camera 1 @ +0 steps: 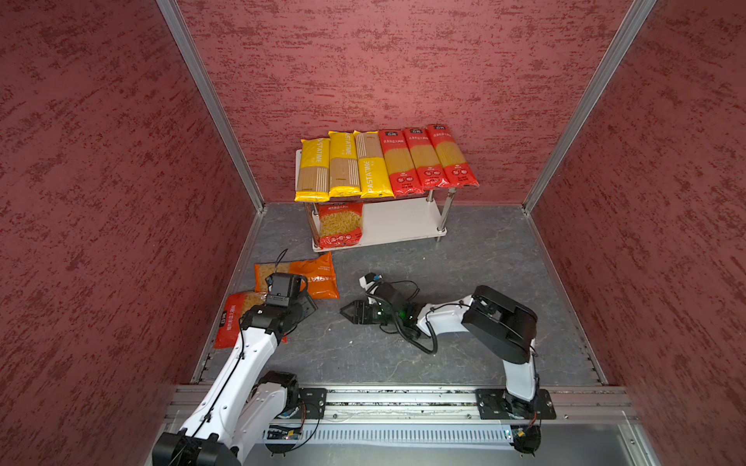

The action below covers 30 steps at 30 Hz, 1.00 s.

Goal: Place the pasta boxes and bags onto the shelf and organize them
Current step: 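Reach the right gripper across to the red fusilli bag and drag it out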

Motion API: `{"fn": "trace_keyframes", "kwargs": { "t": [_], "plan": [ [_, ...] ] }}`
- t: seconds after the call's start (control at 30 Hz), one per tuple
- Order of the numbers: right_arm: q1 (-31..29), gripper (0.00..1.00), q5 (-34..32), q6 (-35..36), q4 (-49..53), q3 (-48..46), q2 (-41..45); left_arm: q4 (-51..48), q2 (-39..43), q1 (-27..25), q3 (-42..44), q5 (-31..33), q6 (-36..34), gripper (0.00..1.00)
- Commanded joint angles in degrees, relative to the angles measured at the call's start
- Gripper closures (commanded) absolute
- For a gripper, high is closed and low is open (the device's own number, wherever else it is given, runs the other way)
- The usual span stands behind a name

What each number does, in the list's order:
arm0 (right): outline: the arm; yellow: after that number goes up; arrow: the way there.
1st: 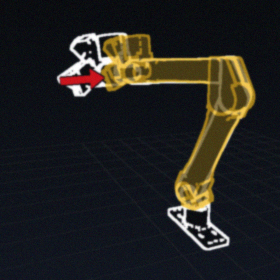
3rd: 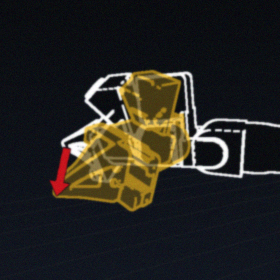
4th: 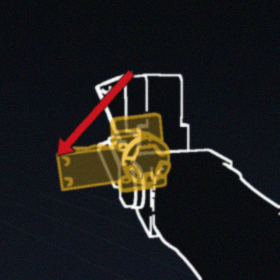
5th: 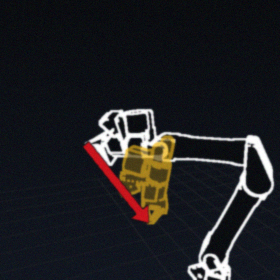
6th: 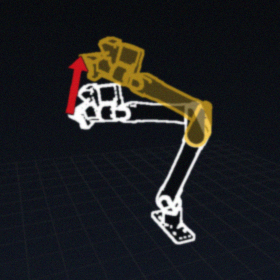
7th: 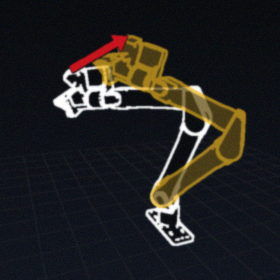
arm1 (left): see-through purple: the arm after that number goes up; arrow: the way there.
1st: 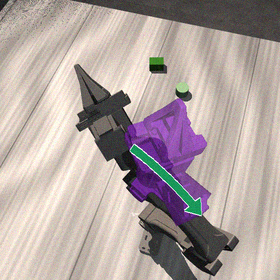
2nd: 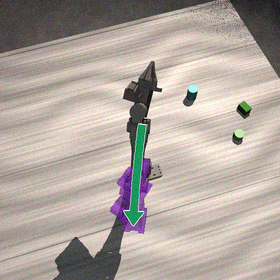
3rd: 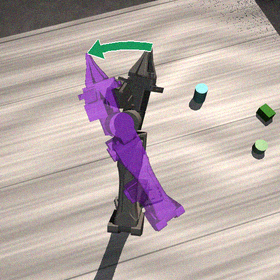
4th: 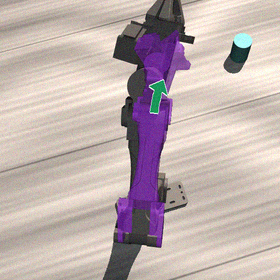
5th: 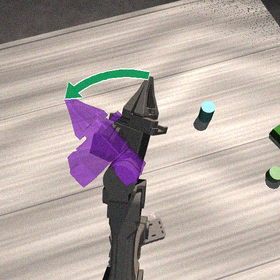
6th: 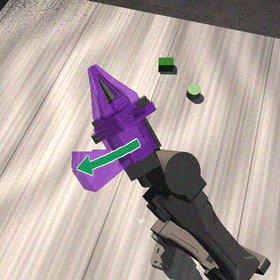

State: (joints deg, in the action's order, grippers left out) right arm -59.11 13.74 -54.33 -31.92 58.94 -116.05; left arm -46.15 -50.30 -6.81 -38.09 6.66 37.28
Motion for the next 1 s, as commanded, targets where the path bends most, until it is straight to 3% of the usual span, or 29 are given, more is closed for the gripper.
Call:
{"fn": "trace_keyframes", "kwargs": {
  "t": [0.0, 0.3, 0.73, 0.87, 0.97],
  "plan": [
    [-3.47, 0.38, -0.02, -2.3, -1.45, 7.46, -5.4, -0.33, -0.45, 2.12, -3.39, 1.9, -3.79, 0.32],
    [-7.4, 0.43, 1.44, -8.72, -0.4, 25.42, -19.6, 1.13, 2.39, 5.61, -6.39, -1.69, -5.46, 0.32],
    [-8.26, 0.54, 2.9, -12.09, 6.41, 39.25, -27.25, 1.59, 4.94, 5.73, -6.19, -4.01, -6.58, 0.32],
    [-8.3, 0.64, 4.47, -14.42, 6.21, 43.61, -30.65, 1.11, 4.96, 5.75, -7.64, -4.54, -6.95, 0.32],
    [-8.38, 0.82, 4.92, -13.37, 4.88, 44.06, -30.59, 0.64, 5.26, 5.82, -8.23, -5.22, -7.06, 0.32]
  ]
}}
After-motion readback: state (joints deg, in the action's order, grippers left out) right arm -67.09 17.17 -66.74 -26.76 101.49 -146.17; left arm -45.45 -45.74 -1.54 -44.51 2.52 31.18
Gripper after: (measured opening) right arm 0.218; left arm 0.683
